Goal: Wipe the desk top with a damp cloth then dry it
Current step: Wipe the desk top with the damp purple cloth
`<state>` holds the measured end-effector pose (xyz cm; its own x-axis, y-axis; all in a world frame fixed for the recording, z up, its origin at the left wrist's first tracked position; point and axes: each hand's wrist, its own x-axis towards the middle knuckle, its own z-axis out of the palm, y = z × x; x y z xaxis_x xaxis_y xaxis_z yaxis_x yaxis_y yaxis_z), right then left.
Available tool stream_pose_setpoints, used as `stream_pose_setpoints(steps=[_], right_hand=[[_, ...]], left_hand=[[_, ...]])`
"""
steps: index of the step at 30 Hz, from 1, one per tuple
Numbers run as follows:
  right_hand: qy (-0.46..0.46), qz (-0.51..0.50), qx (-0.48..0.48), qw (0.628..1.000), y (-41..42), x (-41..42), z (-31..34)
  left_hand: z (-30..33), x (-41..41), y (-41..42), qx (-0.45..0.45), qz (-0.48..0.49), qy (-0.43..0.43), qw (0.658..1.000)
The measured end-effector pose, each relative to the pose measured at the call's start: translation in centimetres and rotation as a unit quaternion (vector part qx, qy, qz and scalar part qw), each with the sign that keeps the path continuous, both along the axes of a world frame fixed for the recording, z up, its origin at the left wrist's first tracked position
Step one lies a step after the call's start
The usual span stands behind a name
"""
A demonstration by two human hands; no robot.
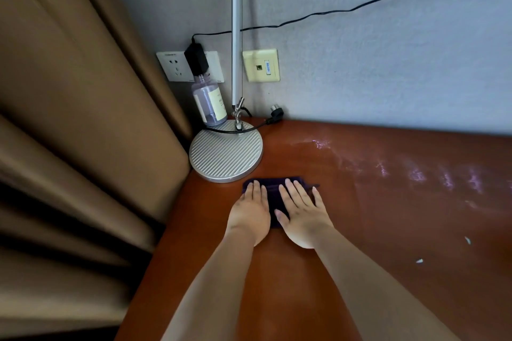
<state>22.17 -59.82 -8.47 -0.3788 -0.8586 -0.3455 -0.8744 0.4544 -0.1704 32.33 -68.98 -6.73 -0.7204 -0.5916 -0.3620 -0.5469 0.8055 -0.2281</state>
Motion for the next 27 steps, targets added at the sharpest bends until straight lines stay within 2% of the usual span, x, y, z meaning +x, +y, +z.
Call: stream_pose_setpoints(steps=[11,16,27], right_hand=[[0.009,-0.036,-0.01,0.999,-2.1,-6.3,-0.3],[0.01,-0.037,-0.012,0.999,-3.6,-8.2,-0.3],[-0.007,-0.043,-0.006,0.999,-2.8,-4.4,-0.1]], left_hand=[[-0.1,-7.0,-2.8,0.005,-0.034,-0.004,0.999],[0.2,-8.8,-4.0,0.011,-0.021,0.001,1.0],[0.0,-5.1,-2.8,-0.004,-0.022,0.002,1.0]])
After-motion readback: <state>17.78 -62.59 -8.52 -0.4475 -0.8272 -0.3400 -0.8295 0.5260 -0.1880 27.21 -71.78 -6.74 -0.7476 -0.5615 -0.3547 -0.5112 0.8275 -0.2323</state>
